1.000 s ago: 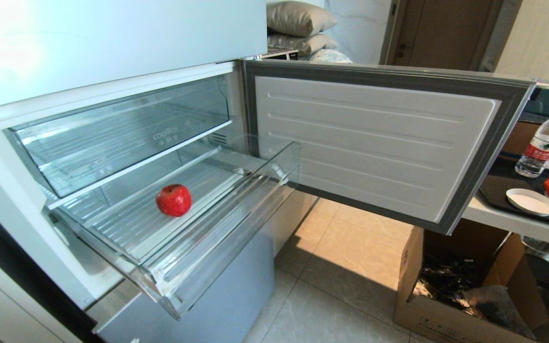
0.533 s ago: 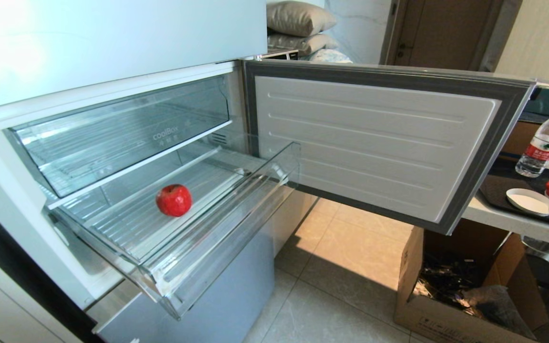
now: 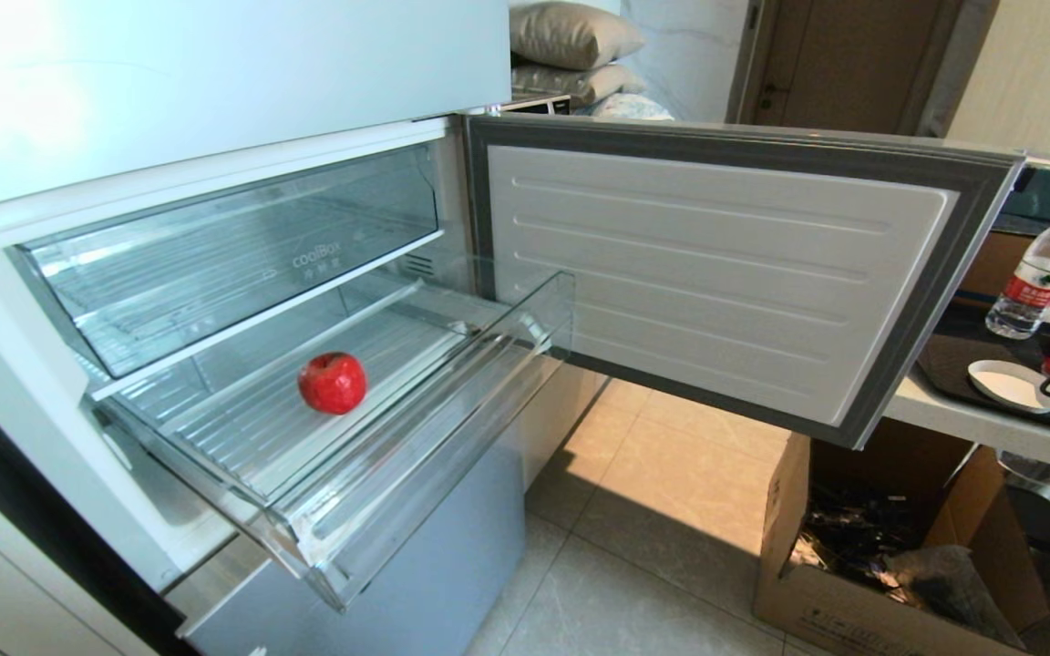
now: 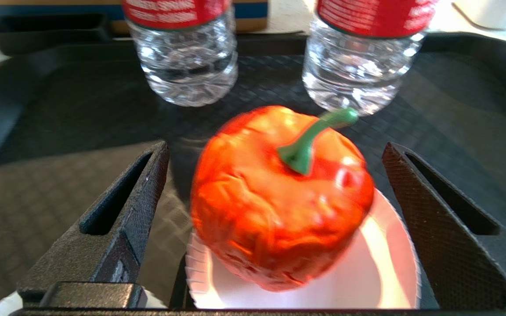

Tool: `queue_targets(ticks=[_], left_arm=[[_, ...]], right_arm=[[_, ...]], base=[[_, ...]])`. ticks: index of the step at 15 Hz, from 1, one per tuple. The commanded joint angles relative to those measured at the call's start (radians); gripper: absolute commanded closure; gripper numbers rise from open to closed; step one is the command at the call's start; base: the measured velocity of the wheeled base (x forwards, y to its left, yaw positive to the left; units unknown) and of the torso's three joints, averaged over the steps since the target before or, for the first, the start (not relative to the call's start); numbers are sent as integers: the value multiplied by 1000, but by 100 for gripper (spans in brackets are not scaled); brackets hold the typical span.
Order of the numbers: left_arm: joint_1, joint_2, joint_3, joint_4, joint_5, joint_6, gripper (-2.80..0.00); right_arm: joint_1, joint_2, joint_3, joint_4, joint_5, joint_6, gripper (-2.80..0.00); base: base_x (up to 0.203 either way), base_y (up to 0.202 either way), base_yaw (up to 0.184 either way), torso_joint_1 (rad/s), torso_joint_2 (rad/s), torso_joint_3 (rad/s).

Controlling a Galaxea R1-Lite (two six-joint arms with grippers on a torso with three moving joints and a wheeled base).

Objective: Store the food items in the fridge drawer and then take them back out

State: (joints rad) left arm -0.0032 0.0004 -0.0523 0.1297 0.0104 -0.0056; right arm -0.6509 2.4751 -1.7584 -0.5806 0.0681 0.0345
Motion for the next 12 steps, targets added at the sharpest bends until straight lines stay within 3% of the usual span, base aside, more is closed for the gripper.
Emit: queue_targets(ticks=[1, 11, 12], left_arm=[[0, 0, 0, 1, 0, -1, 0], [0, 0, 0, 1, 0, -1, 0], [0, 0, 0, 1, 0, -1, 0]], right_arm=[[0, 1, -6, -4, 5, 1, -280], [-1, 16, 3, 1, 29, 31, -280], [-1, 15, 2, 1, 29, 31, 0]], base=[[0, 0, 0, 0, 0, 0], [0, 0, 0, 0, 0, 0], [0, 0, 0, 0, 0, 0]])
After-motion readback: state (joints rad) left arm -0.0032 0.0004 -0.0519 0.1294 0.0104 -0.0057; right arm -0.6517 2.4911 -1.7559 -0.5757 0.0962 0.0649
